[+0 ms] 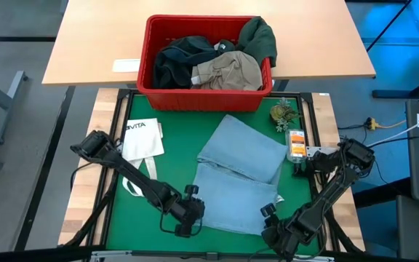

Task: Fold Laundry from Bin
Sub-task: Fold the light blue jeans

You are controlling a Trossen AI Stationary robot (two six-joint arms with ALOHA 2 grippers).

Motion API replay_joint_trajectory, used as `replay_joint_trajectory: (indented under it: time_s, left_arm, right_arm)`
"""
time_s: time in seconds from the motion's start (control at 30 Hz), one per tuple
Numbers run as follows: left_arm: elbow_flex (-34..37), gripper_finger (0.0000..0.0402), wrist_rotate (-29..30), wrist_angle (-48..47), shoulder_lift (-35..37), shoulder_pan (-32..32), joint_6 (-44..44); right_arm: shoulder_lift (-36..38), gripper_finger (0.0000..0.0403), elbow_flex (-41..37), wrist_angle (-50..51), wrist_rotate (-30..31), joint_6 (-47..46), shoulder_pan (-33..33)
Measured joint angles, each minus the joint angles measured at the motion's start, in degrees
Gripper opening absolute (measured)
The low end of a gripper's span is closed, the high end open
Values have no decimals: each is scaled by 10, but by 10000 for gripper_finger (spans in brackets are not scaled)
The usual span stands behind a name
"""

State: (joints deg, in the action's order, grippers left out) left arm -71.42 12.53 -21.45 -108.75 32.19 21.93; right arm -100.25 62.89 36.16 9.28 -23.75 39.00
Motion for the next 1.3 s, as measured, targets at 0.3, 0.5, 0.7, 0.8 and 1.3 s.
replay_joint_trajectory:
  time_s: [0.3,0.5,0.7,0.8,1.3]
  left_arm:
    - [-2,125,-20,8,-61,16,0]
    - [-1,125,-17,6,-51,12,0]
    - [0,126,-24,9,-49,7,11]
    - [0,134,-33,10,-49,3,27]
    - [1,196,-11,17,-49,-7,106]
  right_arm:
    - [0,138,0,-1,-13,0,0]
    - [0,138,0,-3,-13,0,0]
    - [0,138,0,-5,-21,0,0]
    - [0,138,0,-6,-37,-6,0]
    - [0,208,0,-35,-67,-28,0]
